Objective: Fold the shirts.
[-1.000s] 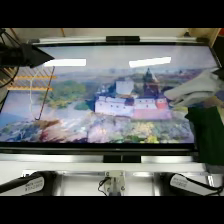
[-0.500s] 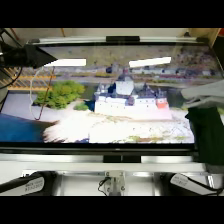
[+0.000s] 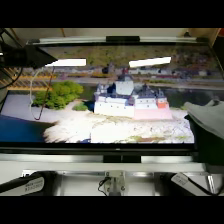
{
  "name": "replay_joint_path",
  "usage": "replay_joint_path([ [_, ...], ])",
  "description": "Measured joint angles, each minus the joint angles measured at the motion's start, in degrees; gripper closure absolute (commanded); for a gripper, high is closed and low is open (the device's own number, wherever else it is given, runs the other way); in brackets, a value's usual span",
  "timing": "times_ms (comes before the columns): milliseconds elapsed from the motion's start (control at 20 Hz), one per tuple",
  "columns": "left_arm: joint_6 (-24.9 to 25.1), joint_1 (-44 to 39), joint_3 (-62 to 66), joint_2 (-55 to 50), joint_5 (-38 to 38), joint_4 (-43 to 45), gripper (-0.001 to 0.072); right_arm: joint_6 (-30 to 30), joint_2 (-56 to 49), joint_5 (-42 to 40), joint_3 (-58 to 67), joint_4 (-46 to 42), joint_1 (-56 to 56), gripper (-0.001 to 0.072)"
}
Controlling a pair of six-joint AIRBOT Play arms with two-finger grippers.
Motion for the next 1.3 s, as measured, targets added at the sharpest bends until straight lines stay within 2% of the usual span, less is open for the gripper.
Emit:
replay_joint_path([
  [250, 0.22, 0.00, 0.00, 0.00, -0.17, 0.00, 0.0668, -0.02, 4.85, -1.55, -14.53, -4.61, -6.27, 0.0646],
  [300, 0.24, 0.00, 0.00, 0.00, -0.20, -0.02, 0.0668, -0.11, 5.31, -1.68, -16.92, -5.57, -6.93, 0.0567],
  [350, 0.28, 0.00, 0.00, 0.00, -0.22, -0.02, 0.0668, -0.17, 5.64, -2.51, -19.28, -6.58, -7.39, 0.0322],
  [400, 0.33, 0.00, 0.00, 0.00, -0.22, -0.02, 0.0668, -0.42, 5.88, -3.41, -21.27, -7.76, -7.78, 0.0122],
  [550, 0.37, 0.00, 0.00, -0.02, -0.24, 0.00, 0.0669, -1.16, 6.19, -5.88, -24.46, -9.09, -8.33, 0.0120],
  [700, 0.37, -0.31, 0.00, -0.07, -0.20, 0.87, 0.0672, -2.56, 6.29, -8.87, -22.23, -8.15, -8.24, 0.0127],
  [800, -1.11, -2.27, 0.00, -0.20, -0.17, 6.86, 0.0672, -2.69, 6.32, -13.40, -17.66, -4.79, -5.33, 0.0127],
  [900, -5.62, -6.86, 0.00, -1.11, -0.33, 20.26, 0.0669, -2.75, 6.34, -18.69, -13.18, -2.08, 1.79, 0.0127],
  [950, -7.98, -9.55, 0.00, -1.99, -0.85, 27.47, 0.0636, -2.86, 6.34, -21.51, -11.56, -1.11, 7.32, 0.0127],
  [1000, -10.10, -12.41, 0.00, -3.23, -1.79, 34.75, 0.0301, -2.95, 6.21, -23.69, -10.60, -0.63, 13.25, 0.0126],
  [1050, -11.65, -14.84, 0.00, -4.61, -3.08, 40.09, -0.0002, -2.91, 5.77, -25.11, -10.05, -1.27, 19.61, 0.0126],
  [1200, -15.45, -20.37, -1.42, -8.20, -7.28, 48.41, -0.0013, -0.87, 1.46, -22.86, -9.64, -5.60, 36.11, 0.0125],
  [1300, -17.57, -22.25, -5.22, -8.35, -6.86, 48.68, -0.0013, 0.11, -2.75, -18.40, -9.81, -2.12, 41.53, 0.0125],
])
